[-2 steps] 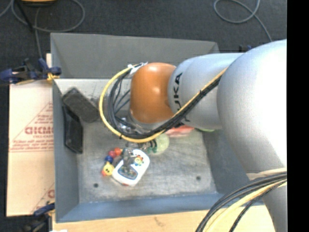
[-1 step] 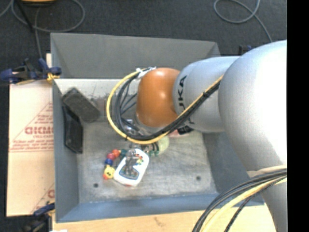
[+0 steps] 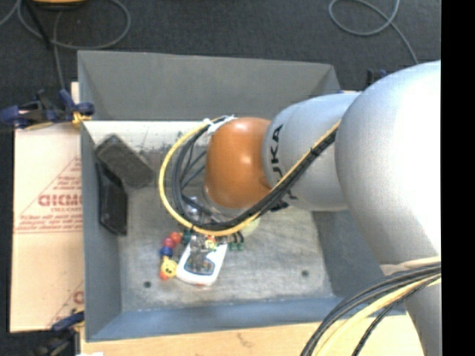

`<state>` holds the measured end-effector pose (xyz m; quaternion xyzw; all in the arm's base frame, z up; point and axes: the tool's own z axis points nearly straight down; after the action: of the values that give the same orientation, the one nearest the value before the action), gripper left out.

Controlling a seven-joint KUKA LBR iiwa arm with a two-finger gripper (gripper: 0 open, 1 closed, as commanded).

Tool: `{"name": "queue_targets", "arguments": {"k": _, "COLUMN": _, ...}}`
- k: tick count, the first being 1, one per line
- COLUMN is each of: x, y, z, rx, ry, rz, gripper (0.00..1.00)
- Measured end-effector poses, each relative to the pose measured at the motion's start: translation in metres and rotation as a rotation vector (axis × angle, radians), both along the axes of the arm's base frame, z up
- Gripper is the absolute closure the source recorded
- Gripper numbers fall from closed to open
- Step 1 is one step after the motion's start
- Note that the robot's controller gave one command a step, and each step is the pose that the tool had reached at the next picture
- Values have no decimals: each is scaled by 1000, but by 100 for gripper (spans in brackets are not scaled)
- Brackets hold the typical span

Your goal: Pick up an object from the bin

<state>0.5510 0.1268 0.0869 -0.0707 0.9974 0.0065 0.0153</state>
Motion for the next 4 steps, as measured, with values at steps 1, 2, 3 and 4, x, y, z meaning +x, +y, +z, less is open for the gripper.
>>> {"name": "queue_targets", "arguments": {"k": 1, "x": 0, "y": 0, "z": 0, "rx": 0, "ry": 0, "rz": 0, "gripper": 100}}
{"name": "queue_targets", "arguments": {"k": 2, "x": 7, "y": -3, "z": 1, "rx": -1, "ry": -3, "rz": 1, "gripper": 100}}
{"name": "queue_targets", "arguments": {"k": 3, "x": -19, "y": -8, "z": 82, "rx": -14, "ry": 24, "rz": 9, "gripper": 0}}
{"name": "queue_targets", "arguments": {"k": 4, "x": -20, "y": -8, "z": 81, "rx": -15, "ry": 27, "rz": 9, "gripper": 0}}
